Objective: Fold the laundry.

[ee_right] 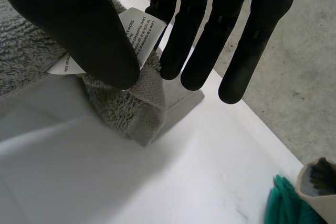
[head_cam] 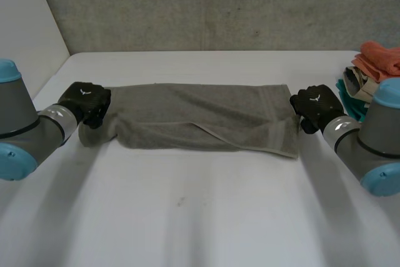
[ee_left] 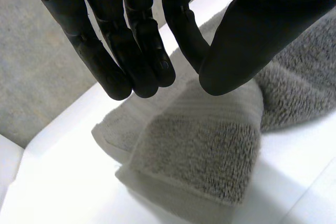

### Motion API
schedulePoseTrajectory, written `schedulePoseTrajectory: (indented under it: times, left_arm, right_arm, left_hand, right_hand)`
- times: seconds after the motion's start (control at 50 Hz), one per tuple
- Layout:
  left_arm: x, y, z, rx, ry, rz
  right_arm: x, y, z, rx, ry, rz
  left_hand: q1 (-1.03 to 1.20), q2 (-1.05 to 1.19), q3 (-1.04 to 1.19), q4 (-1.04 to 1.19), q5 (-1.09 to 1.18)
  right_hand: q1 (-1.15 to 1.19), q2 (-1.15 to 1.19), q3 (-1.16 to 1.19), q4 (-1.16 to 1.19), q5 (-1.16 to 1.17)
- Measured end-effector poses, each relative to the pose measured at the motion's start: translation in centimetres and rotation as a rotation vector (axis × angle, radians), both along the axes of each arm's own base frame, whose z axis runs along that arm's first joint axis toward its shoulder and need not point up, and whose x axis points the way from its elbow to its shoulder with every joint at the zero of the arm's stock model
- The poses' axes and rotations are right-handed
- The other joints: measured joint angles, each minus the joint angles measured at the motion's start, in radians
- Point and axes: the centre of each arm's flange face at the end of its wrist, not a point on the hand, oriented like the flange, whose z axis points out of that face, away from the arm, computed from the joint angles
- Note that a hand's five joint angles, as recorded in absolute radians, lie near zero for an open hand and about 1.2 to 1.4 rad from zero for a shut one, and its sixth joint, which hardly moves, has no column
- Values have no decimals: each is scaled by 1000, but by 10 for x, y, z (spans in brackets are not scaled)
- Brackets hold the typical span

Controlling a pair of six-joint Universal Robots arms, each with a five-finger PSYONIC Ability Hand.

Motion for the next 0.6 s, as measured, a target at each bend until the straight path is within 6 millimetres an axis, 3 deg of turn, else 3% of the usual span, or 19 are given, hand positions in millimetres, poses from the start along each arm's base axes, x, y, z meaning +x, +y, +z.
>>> schedulePoseTrajectory:
  times: [0.08,0.16,0.2,0.22,0.24,0.26,0.32,0.46,0.48,0.54,0.6]
  left_arm:
    - [-4,8,7,-3,-4,-12]
    - [-7,18,11,21,-11,-19]
    - [-7,24,16,35,-14,-12]
    - [-7,25,18,37,-15,-9]
    - [-6,27,21,39,-15,-3]
    - [-5,29,27,37,-13,8]
    - [0,31,48,4,6,40]
    - [12,18,89,-101,88,107]
    - [12,18,89,-101,88,107]
    - [21,-3,89,-100,111,138]
    - [30,-24,77,-46,114,162]
  right_arm:
    - [-4,-7,5,43,-49,-13]
    - [-11,-13,11,87,-63,-45]
    - [-16,-16,18,113,-60,-74]
    - [-17,-16,19,118,-59,-82]
    - [-19,-16,23,131,-56,-96]
    - [-21,-15,29,146,-53,-113]
    - [-25,-7,46,187,-40,-143]
    - [-20,33,77,273,-3,-129]
    - [-20,33,77,273,-3,-129]
    - [-11,61,80,305,14,-90]
    - [-2,84,73,314,25,-47]
  left_hand:
    - [0,0,0,0,0]
    - [-112,-114,-108,-113,-96]
    - [-438,-425,-414,-424,-402]
    - [-438,-425,-414,-424,-402]
    - [-438,-425,-414,-424,-402]
    - [-667,-638,-628,-641,-619]
    - [-836,-850,-841,-861,-841]
    - [-919,-941,-928,-948,-928]
    - [-919,-941,-928,-948,-928]
    - [-915,-938,-926,-944,-924]
    - [-894,-914,-911,-913,-888]
  right_hand:
    - [-60,-139,-146,-139,-104]
    - [-581,-630,-621,-624,-616]
    - [-851,-912,-895,-902,-881]
    - [-879,-942,-938,-937,-912]
    - [-887,-951,-944,-947,-921]
    - [-897,-973,-981,-979,-939]
    - [-897,-973,-983,-982,-940]
    - [-895,-970,-980,-981,-939]
    - [-895,-970,-980,-981,-939]
    - [-767,-831,-843,-852,-808]
    - [-732,-817,-806,-811,-763]
